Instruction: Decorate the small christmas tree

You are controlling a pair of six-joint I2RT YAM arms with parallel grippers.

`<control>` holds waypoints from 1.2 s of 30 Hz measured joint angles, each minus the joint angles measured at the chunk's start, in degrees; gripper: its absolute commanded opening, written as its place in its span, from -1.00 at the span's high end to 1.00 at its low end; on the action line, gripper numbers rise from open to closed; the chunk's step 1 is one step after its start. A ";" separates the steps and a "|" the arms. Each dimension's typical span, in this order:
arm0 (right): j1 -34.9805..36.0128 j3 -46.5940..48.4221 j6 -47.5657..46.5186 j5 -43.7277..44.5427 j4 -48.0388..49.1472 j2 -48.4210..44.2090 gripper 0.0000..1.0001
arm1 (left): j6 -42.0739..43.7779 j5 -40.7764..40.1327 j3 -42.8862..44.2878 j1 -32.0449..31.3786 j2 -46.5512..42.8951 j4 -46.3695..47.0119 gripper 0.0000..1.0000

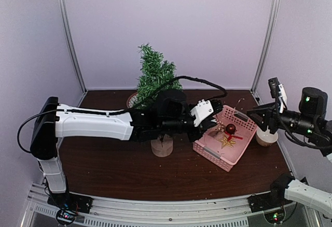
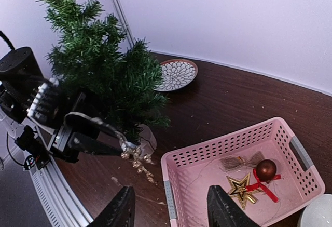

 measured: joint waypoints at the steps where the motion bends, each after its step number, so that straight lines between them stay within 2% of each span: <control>1: 0.00 -0.39 -0.09 -1.70 -0.09 -0.24 -0.02 | -0.28 -0.35 0.28 0.02 0.00 -0.17 1.00; 8: 0.00 -2.23 -0.26 -8.96 -0.37 -3.45 -0.11 | -3.67 -1.11 5.40 0.35 0.44 -2.75 1.00; 12: 0.00 -2.54 -0.28 -13.09 -0.35 -4.48 0.05 | -6.43 -1.18 8.17 0.94 1.31 -3.87 1.00; 15: 0.00 -2.56 -0.20 -15.32 -0.04 -4.33 0.09 | -7.96 -1.18 8.81 1.33 1.79 -4.50 1.00; 28: 2.47 -3.82 0.33 -15.96 2.71 3.74 0.12 | -12.04 0.42 9.49 1.60 2.56 -6.29 1.00; 29: 2.80 -3.82 0.31 -15.91 2.86 4.17 0.09 | -12.26 0.50 9.53 1.60 2.56 -6.32 1.00; 33: 3.63 -3.82 0.35 -15.06 3.54 6.21 -0.29 | -12.87 1.01 9.64 1.60 2.58 -6.34 1.00; 36: 3.91 -3.85 0.00 -13.46 3.98 7.45 -0.47 | -13.18 1.95 9.75 1.60 2.58 -6.43 1.00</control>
